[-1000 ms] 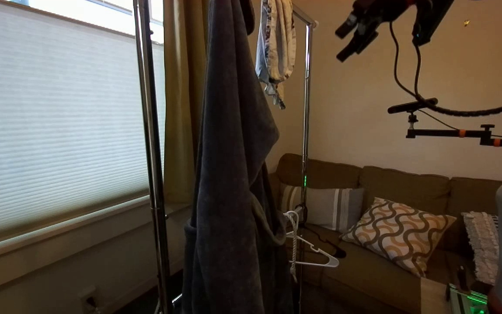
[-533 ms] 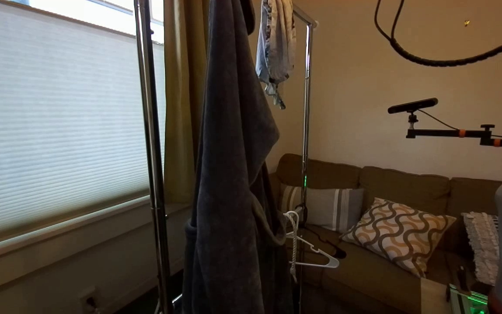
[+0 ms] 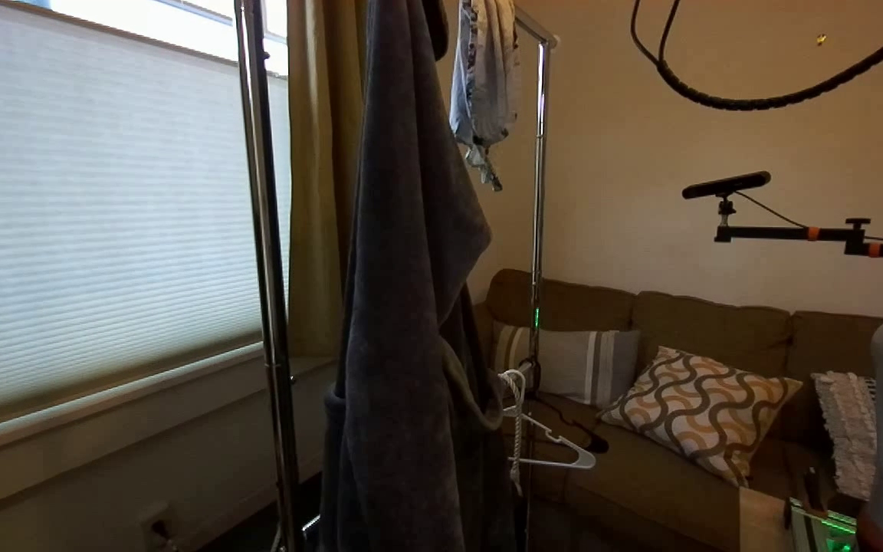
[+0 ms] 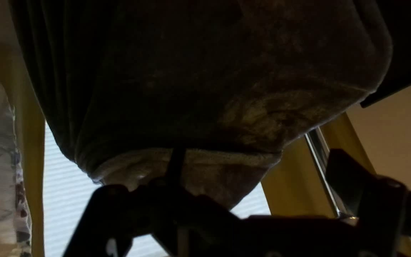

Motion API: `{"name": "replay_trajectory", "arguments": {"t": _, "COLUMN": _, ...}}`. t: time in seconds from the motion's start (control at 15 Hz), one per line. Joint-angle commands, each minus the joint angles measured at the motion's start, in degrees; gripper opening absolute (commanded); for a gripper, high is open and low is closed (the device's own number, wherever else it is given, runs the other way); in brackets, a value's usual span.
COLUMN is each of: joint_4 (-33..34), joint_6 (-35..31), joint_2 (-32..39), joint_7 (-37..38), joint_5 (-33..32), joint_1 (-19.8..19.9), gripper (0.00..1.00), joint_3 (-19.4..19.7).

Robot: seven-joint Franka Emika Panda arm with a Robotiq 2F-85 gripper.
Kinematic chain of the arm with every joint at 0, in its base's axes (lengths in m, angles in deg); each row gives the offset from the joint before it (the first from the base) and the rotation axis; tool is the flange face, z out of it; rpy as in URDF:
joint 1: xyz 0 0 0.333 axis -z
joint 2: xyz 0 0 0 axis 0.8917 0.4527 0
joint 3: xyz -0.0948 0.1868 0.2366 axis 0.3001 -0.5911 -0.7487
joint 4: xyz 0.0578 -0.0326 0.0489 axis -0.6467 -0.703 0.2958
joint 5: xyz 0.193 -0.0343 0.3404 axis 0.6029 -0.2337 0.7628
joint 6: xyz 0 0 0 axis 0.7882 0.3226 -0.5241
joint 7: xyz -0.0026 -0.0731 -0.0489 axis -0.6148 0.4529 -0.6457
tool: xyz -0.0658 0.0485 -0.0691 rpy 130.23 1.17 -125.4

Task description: Move the robe from the top to the bottom of the clothing rack

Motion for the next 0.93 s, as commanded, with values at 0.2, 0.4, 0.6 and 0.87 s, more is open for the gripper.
{"name": "replay_trajectory", "arguments": {"t": 0.2, "joint_4": 18.3, "joint_6": 15.1, "joint_2": 11.1, "joint_7": 17.1, "joint_5": -17.3, "joint_1": 7.7, "gripper": 1.0, "joint_3": -12.9}}
{"name": "replay_trajectory", "arguments": {"t": 0.4, "joint_4": 16.7, "joint_6": 14.5, "joint_2": 10.5, "joint_7": 17.8, "joint_5": -18.4, "joint_1": 6.0, "gripper": 1.0, "joint_3": -12.7}}
{"name": "replay_trajectory", "arguments": {"t": 0.6, "joint_4": 23.1, "joint_6": 18.8, "joint_2": 14.8, "joint_7": 23.6, "joint_5": -20.6, "joint_1": 7.0, "gripper": 1.0, "joint_3": -15.1}}
{"name": "replay_trajectory", "arguments": {"t": 0.87, "joint_4": 28.9, "joint_6": 18.2, "joint_2": 21.3, "joint_7": 37.4, "joint_5": -24.9, "joint_1": 7.2, "gripper": 1.0, "joint_3": -21.2}}
